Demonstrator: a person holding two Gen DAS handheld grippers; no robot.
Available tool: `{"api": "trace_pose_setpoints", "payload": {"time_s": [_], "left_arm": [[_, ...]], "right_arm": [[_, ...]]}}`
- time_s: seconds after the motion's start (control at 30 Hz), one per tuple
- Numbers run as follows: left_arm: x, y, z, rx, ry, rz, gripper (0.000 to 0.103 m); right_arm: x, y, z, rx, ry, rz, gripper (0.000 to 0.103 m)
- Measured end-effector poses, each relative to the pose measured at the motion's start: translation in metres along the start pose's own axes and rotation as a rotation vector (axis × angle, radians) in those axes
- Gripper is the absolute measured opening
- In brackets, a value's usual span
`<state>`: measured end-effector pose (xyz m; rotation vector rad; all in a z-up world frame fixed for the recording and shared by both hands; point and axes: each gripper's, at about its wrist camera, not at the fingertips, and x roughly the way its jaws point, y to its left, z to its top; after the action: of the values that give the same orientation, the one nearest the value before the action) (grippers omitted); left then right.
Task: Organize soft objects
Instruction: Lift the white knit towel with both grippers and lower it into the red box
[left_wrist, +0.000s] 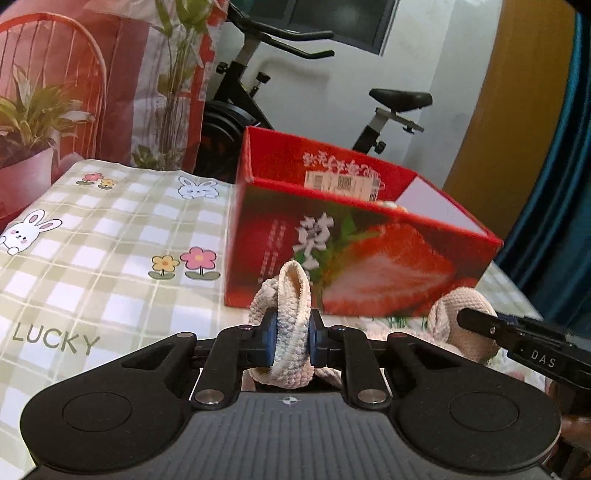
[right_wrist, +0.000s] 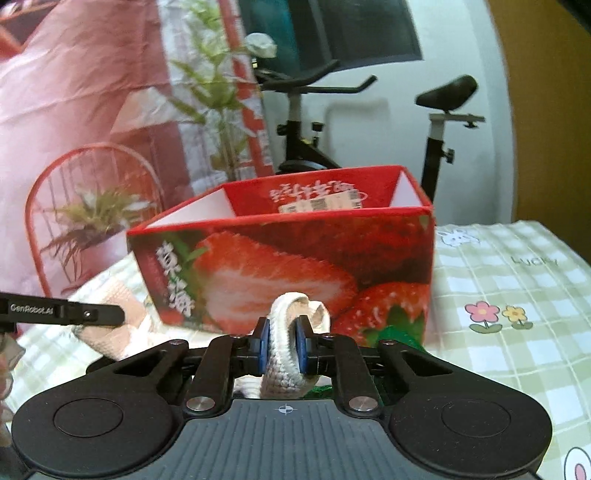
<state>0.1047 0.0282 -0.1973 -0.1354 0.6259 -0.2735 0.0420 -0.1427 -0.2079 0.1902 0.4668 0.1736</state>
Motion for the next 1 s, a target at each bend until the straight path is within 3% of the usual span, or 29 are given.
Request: {"api": "trace_pose_setpoints", "payload": {"time_s": [0.67, 1.0], "left_arm": [[0.005, 0.002, -0.009, 0.019, 0.033, 0.003, 0.017], [-0.016, 0.004, 0.010, -0.009, -0.054, -0.029, 0.011]], "right_arm": [[0.004, 0.003, -0.007, 0.003, 0.041, 0.011, 0.013], [-0.013, 0.001, 0.021, -0.023, -0.045, 0.013, 0.012]]}}
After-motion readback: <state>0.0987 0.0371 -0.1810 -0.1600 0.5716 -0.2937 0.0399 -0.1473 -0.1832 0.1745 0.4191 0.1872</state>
